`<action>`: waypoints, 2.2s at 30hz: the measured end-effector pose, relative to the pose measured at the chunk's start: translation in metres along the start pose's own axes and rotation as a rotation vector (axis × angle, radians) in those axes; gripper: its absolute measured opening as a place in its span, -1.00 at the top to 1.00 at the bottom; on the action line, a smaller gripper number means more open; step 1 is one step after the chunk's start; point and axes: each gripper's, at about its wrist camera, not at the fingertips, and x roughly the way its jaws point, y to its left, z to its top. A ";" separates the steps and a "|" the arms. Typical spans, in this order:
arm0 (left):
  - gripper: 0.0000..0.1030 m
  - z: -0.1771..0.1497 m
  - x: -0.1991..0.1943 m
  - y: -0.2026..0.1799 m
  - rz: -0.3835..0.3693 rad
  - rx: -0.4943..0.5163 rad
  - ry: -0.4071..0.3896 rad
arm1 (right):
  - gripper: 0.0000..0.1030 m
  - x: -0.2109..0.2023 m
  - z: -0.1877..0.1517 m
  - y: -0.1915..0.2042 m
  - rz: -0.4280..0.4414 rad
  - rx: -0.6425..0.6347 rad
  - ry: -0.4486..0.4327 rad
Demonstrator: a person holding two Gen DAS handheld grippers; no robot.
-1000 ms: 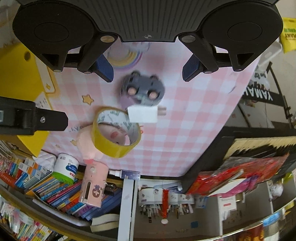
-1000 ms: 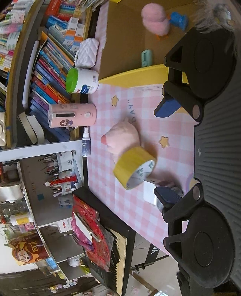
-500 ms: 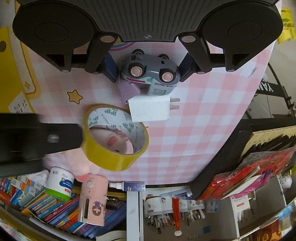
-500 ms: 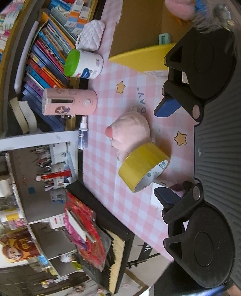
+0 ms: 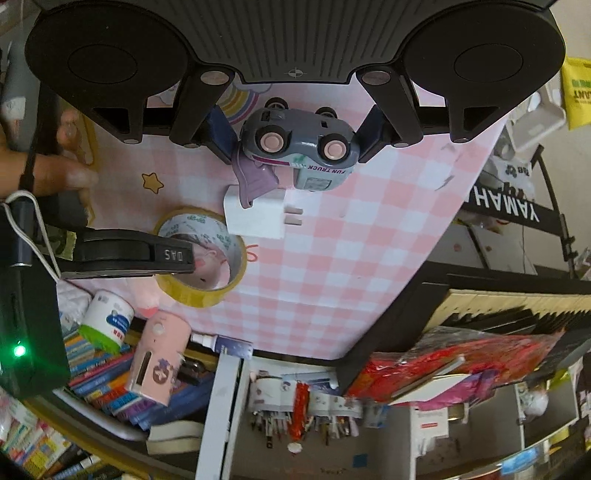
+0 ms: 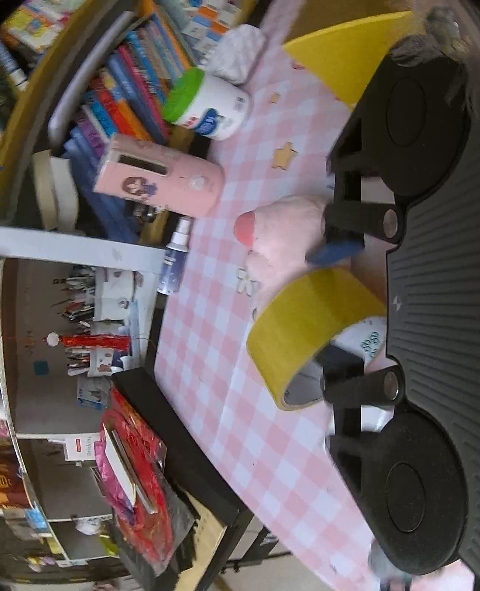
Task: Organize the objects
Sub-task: 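Grasp the yellow tape roll with the right tool while the left grasps the grey truck, then carry the tape roll and grey truck over the yellow box with both tools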
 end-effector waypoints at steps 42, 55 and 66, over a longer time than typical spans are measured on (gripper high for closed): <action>-0.34 -0.100 -0.158 0.024 -0.243 0.086 -0.114 | 0.87 -0.254 -0.153 0.010 0.050 0.265 0.064; -0.34 -0.126 -0.166 -0.031 -0.406 0.260 -0.060 | 0.87 -0.311 -0.220 -0.017 -0.110 0.439 0.085; -0.34 -0.128 -0.163 -0.083 -0.497 0.362 -0.039 | 0.87 -0.341 -0.248 -0.049 -0.226 0.542 0.080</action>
